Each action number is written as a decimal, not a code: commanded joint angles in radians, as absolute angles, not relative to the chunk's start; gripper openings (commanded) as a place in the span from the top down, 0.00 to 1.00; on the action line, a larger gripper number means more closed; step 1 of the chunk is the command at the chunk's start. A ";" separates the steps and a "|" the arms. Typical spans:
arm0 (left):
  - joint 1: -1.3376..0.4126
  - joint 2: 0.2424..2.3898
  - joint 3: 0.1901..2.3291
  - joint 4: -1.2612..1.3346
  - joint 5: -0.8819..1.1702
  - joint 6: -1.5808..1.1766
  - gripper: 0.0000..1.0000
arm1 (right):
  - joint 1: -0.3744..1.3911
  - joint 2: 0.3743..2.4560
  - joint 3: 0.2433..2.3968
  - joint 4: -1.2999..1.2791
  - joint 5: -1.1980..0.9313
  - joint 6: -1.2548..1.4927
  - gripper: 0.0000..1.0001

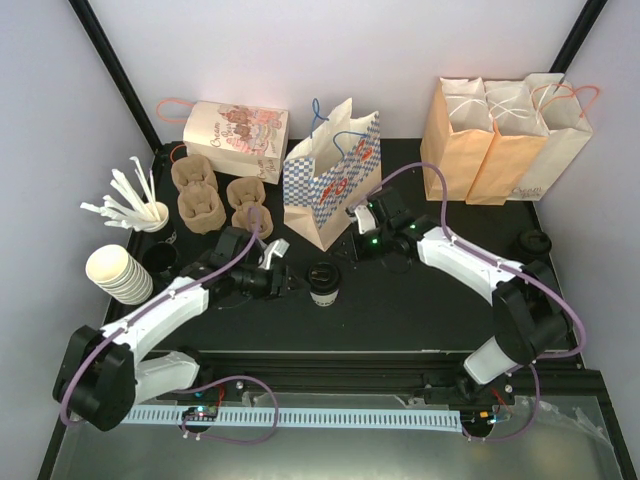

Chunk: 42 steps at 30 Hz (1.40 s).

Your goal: Pack the takeout coffee

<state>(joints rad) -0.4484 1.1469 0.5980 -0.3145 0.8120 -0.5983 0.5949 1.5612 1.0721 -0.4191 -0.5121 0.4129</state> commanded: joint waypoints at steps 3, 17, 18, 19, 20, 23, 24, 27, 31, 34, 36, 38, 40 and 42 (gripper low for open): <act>-0.361 1.105 0.641 -0.382 0.807 -0.561 0.48 | 0.597 1.464 1.020 -0.456 -0.494 0.416 0.65; -0.319 1.312 0.719 -0.338 0.885 -0.475 0.64 | 0.600 1.362 0.787 -0.282 -0.638 0.533 0.68; -0.319 1.322 0.718 -0.333 0.888 -0.475 0.65 | 0.600 1.367 0.785 -0.276 -0.643 0.535 0.69; -0.319 1.328 0.719 -0.331 0.891 -0.473 0.65 | 0.600 1.373 0.784 -0.270 -0.646 0.536 0.69; -0.319 1.335 0.720 -0.330 0.892 -0.471 0.65 | 0.600 1.379 0.785 -0.267 -0.649 0.536 0.69; -0.320 1.346 0.722 -0.326 0.899 -0.468 0.65 | 0.600 1.388 0.792 -0.262 -0.653 0.536 0.69; -0.319 1.351 0.722 -0.321 0.902 -0.467 0.65 | 0.600 1.390 0.795 -0.260 -0.656 0.536 0.69; -0.320 1.362 0.725 -0.315 0.911 -0.468 0.65 | 0.600 1.396 0.805 -0.261 -0.655 0.537 0.69; -0.321 1.375 0.731 -0.307 0.915 -0.471 0.66 | 0.600 1.414 0.813 -0.266 -0.647 0.533 0.70; -0.321 1.382 0.733 -0.306 0.910 -0.468 0.67 | 0.600 1.427 0.813 -0.262 -0.649 0.530 0.70; -0.321 1.387 0.730 -0.302 0.908 -0.468 0.68 | 0.600 1.435 0.812 -0.260 -0.649 0.527 0.71; -0.321 1.395 0.730 -0.299 0.909 -0.465 0.68 | 0.600 1.442 0.813 -0.262 -0.646 0.523 0.71; -0.321 1.404 0.730 -0.298 0.907 -0.464 0.69 | 0.600 1.449 0.813 -0.266 -0.642 0.519 0.72; -0.321 1.410 0.728 -0.303 0.903 -0.460 0.70 | 0.599 1.456 0.809 -0.270 -0.632 0.514 0.72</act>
